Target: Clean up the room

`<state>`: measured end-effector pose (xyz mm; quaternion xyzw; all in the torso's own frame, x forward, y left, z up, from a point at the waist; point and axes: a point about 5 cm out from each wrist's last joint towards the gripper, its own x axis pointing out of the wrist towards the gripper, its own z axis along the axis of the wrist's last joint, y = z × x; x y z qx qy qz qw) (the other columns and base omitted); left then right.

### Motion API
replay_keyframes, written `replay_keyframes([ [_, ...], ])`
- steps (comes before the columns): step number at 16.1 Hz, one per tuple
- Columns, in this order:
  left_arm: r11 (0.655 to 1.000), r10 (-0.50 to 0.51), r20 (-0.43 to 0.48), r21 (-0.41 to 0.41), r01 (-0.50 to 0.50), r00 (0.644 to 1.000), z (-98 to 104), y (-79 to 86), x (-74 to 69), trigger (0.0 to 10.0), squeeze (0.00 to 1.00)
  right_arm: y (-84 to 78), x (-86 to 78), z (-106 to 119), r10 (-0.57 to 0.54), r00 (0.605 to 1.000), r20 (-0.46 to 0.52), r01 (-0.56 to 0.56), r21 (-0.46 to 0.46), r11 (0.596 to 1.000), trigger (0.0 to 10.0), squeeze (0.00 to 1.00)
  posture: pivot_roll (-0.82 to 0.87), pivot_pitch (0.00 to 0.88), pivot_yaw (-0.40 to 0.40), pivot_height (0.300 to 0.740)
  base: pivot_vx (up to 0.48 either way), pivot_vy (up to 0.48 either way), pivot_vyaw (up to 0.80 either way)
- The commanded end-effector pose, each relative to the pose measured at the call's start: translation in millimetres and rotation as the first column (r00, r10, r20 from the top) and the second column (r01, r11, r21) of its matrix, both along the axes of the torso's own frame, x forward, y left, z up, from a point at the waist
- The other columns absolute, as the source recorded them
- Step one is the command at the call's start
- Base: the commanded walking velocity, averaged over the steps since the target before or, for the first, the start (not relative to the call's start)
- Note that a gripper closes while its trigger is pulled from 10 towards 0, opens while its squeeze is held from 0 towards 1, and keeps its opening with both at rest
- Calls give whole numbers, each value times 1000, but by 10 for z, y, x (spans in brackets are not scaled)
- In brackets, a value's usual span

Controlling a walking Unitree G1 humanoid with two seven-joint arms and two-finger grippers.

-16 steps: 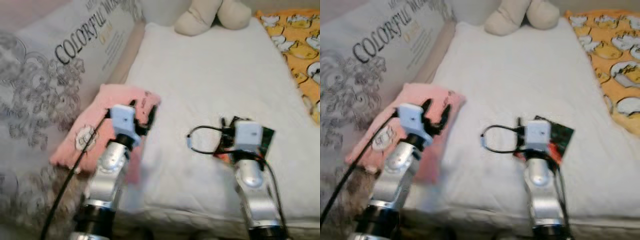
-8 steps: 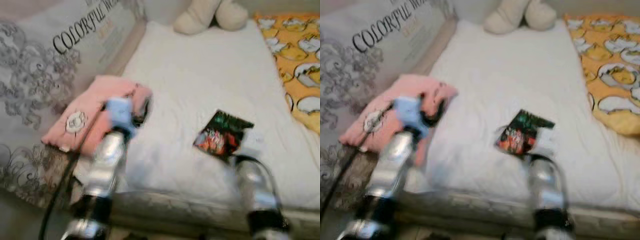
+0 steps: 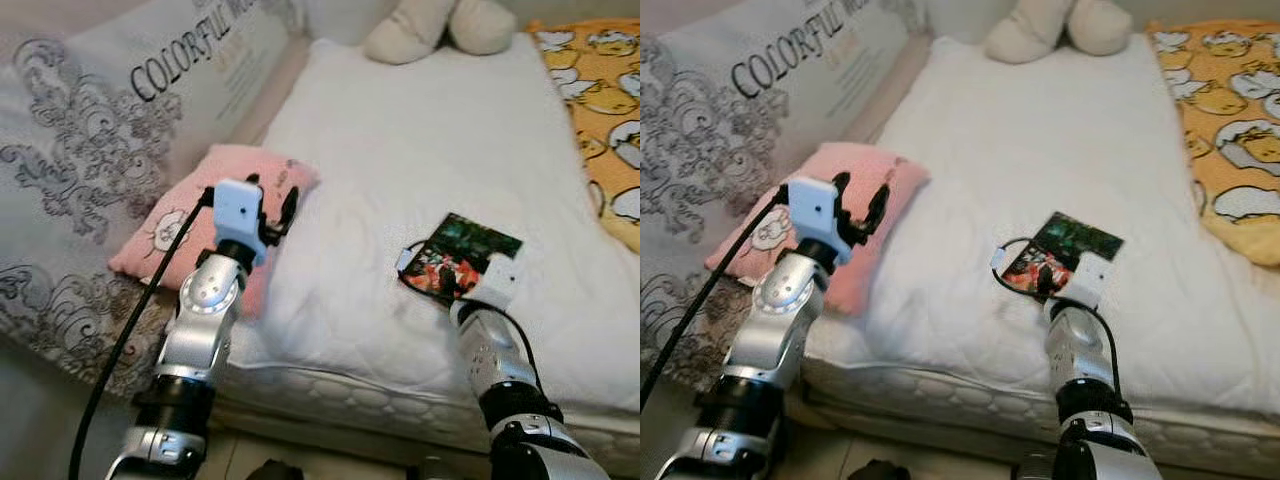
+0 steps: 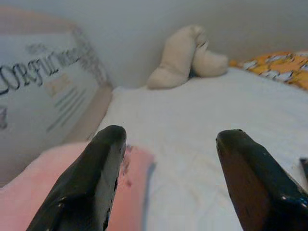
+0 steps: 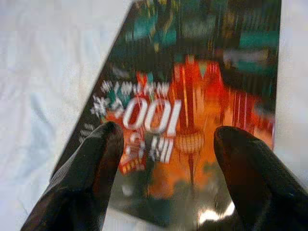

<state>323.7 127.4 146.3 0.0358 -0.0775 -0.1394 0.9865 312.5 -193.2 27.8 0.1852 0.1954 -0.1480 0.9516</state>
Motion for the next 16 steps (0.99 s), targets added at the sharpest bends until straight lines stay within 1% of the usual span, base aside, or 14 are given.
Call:
replay_keyframes([
  [1, 1000, 10, 7, 0, -10, 1000, 33, 52, -16, 10000, 0, 79, 57, 22, 21, 1000, 14, -22, 33, 999, 10000, 0, -112, 78, 152, 715, 0, 0, 0],
  [3, 1000, 8, 7, 5, -8, 1000, 42, 65, -25, 10000, 0, 105, 87, 24, 24, 1000, 9, -25, 37, 999, 10000, 0, -103, 92, 152, 715, 0, 0, 0],
  [4, 1000, 3, 25, 8, -4, 1000, 83, 73, -34, 10000, 0, 97, 114, 66, 32, 999, 29, -32, 10, 999, 10000, 0, -100, 100, 145, 715, 0, 0, 0],
  [5, 1000, -9, 26, 9, 9, 1000, 88, 66, -37, 10000, 0, 91, 119, 80, 25, 999, 36, -25, 5, 1000, 10000, 0, -100, 100, 145, 715, 0, 0, 0],
  [6, 995, -102, 23, 15, 101, 995, 95, -21, -72, 10000, 0, 78, 124, 112, 18, 998, 55, -18, -8, 1000, 10000, 0, -100, 103, 138, 715, 0, 0, 0],
  [7, 944, -330, -46, -22, 329, 943, 60, -224, -163, 10000, 0, 57, 109, 153, 11, 996, 84, -10, -21, 1000, 10000, 0, -100, 107, 127, 715, 0, 0, 0],
  [8, 908, -420, -90, -27, 419, 903, 15, -289, -211, 10000, 0, 40, 87, 167, -4, 995, 98, 6, -24, 1000, 10000, 0, -100, 107, 127, 715, 0, 0, 0],
  [9, 890, -455, -112, -26, 455, 883, -14, -304, -231, 10000, 0, 30, 63, 186, -17, 994, 112, 20, -25, 999, 10000, 0, -112, 113, 125, 715, 0, 0, 0],
  [10, 884, -466, -122, -24, 466, 877, -27, -307, -236, 10000, 0, 30, 54, 194, -21, 993, 117, 24, -25, 999, 10000, 0, -116, 114, 125, 715, 0, 0, 0],
  [11, 880, -473, -129, -17, 475, 871, -38, -312, -239, 10000, 0, 60, 19, 193, -31, 992, 125, 31, 1, 1000, 10000, 0, -131, 116, 126, 715, 0, 0, 0],
  [12, 874, -483, -131, -15, 485, 866, -36, -321, -235, 10000, 0, 89, -3, 168, -40, 992, 117, 37, 31, 999, 10000, 0, -137, 117, 129, 715, 0, 0, 0],
  [14, 834, -547, -146, -6, 552, 824, -26, -379, -272, 10000, 0, 125, -22, 133, -77, 992, 105, 65, 111, 992, 10000, 0, -133, 119, 132, 715, 0, 0, 0],
  [15, 815, -567, -162, 35, 579, 808, -47, -390, -292, 10000, 0, 137, -18, 131, -90, 991, 101, 75, 149, 986, 10000, 0, -132, 119, 132, 715, 0, 0, 0],
  [16, 808, -572, -173, 49, 587, 802, -66, -390, -296, 10000, 0, 140, -17, 106, -103, 991, 82, 87, 182, 979, 10000, 0, -128, 120, 133, 715, 0, 0, 0],
])
